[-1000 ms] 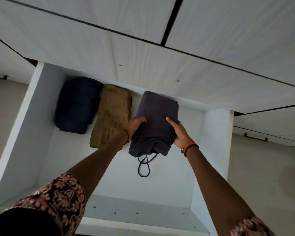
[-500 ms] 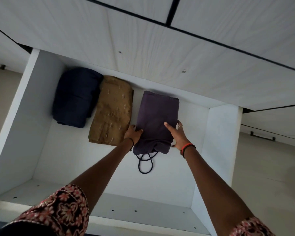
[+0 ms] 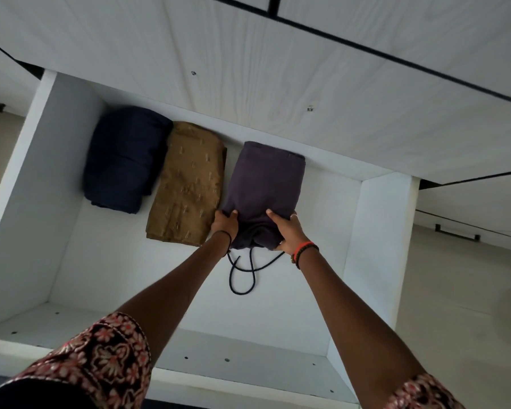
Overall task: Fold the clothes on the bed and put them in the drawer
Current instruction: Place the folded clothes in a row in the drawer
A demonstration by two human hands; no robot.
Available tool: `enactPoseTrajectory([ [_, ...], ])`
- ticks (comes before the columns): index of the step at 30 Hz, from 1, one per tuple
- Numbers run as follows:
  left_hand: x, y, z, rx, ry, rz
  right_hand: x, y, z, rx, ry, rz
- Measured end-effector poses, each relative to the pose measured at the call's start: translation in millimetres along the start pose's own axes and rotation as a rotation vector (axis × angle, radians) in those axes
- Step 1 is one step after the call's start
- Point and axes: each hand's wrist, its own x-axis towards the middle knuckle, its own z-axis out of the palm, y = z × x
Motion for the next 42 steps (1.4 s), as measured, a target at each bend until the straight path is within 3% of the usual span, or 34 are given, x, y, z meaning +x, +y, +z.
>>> enactPoseTrajectory([
  [4,-6,-3,2,-0.018,-0.017,-0.008,0,3,-1,-0.046,0.026,-0.022],
  [11,-50,-4,-15,0.021,-0.018,-0.02,-29,9,-7,-0.23,0.246,-0.128],
  [16,-94,-14,-48,0.077,-0.043,0.085,-80,5,-8,-0.291,0.214,-0.189],
  [21,-149,-24,-95,0.02,-0.006,0.152,-140,4,10,-0.383,0.121,-0.293],
  [31,-261,-84,-207,-0.538,0.269,0.106,-273,28,92,-0.579,-0.156,-0.416],
  [42,-369,-234,-344,-0.943,0.588,0.005,-417,140,226,-0.837,-0.425,-0.506],
])
